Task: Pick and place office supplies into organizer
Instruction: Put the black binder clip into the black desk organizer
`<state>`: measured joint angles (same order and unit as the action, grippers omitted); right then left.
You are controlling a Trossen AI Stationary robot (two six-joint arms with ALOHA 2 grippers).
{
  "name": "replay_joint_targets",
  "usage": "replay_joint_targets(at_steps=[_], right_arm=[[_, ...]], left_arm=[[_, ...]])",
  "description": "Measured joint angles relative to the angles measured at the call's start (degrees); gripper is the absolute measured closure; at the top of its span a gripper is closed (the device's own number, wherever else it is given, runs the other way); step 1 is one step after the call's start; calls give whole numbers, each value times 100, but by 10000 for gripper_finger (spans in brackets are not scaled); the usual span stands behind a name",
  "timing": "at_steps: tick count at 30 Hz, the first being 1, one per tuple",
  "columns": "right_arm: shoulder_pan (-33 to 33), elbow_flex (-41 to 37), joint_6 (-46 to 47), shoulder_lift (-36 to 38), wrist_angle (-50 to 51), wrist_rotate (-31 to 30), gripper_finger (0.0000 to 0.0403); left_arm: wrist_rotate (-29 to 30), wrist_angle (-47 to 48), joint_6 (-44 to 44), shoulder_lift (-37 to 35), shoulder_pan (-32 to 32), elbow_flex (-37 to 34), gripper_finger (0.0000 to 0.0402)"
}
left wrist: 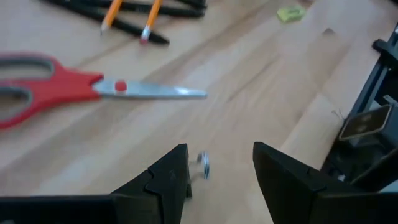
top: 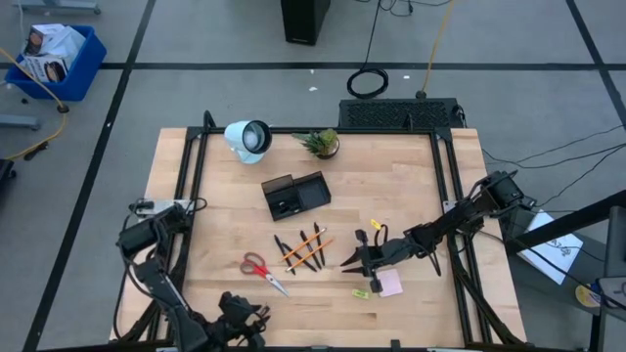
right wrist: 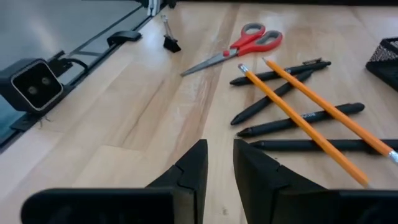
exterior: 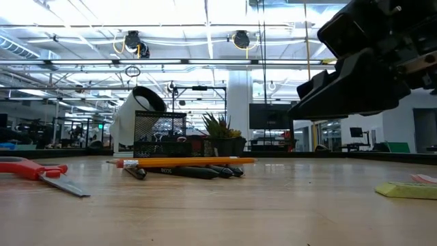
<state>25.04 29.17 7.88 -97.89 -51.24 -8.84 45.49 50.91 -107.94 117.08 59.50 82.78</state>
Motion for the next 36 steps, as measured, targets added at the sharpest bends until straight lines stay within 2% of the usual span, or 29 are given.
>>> replay_joint_targets(at_steps=[8,11,23,36], right_arm=[[-2,0,3,0,-24,-4,332],[-2,0,2,0,-24,-4,332],[-2,0,26,0,47,-4,332],[-2,0,48,0,50,-4,332]], left_arm=[[-246,-43,-23,-2,7,-108,216],[-529,-174,-17,76,-64,-257,216],[-442,-305,-89,264,-60,-278,221],[-482,-306,-88,264,-143,-278,374]])
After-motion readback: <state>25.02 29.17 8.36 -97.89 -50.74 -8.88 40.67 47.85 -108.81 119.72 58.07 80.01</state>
